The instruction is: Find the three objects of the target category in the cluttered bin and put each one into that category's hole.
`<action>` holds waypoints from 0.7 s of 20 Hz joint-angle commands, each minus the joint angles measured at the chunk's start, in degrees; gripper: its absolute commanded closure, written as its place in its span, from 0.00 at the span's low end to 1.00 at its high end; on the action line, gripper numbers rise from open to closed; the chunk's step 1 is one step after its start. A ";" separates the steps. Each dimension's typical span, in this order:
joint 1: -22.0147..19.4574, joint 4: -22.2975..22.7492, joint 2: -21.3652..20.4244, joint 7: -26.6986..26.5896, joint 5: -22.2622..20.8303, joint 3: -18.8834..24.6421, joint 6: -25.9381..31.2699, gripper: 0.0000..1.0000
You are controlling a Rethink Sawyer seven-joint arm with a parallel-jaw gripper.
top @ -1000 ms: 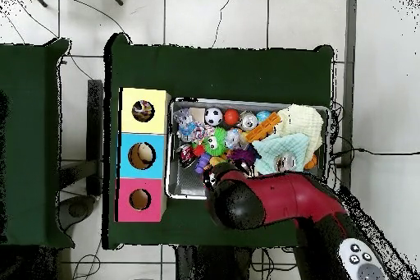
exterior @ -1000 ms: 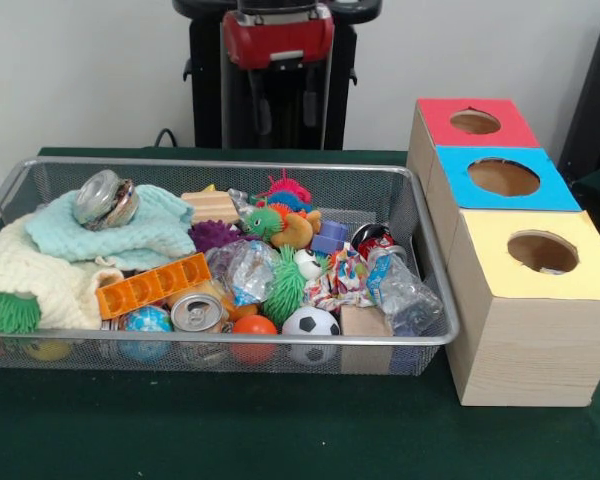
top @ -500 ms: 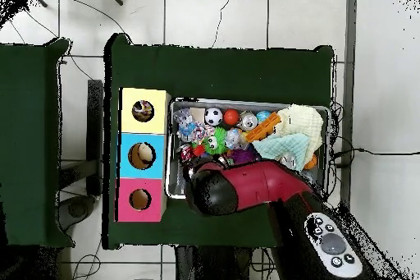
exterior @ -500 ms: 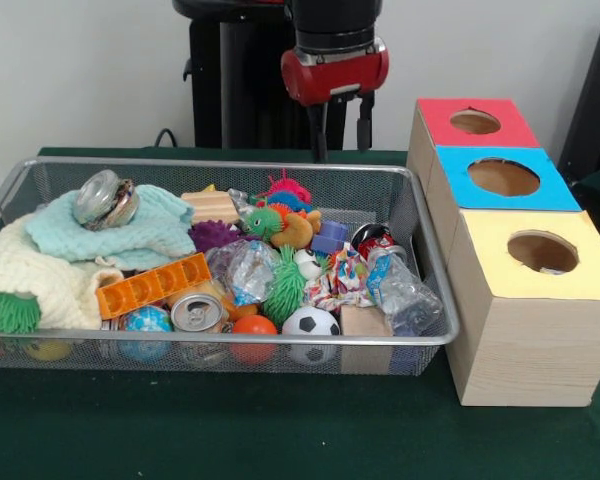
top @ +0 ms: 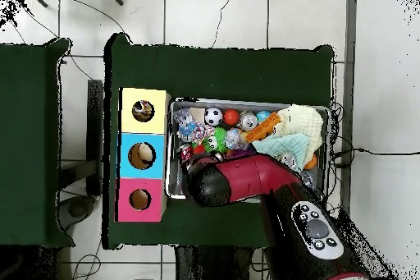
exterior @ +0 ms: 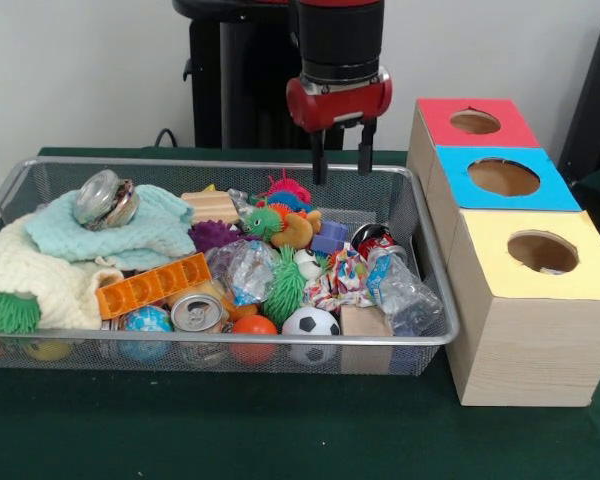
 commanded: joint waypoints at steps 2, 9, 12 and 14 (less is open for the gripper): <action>2.18 -8.59 5.67 11.04 1.68 -6.09 0.48 0.00; 5.40 -12.51 7.64 11.31 2.81 -9.09 2.26 0.00; 7.17 -15.03 9.40 11.38 2.67 -10.62 2.15 0.00; 8.03 -15.93 10.34 11.54 2.67 -11.50 1.62 0.00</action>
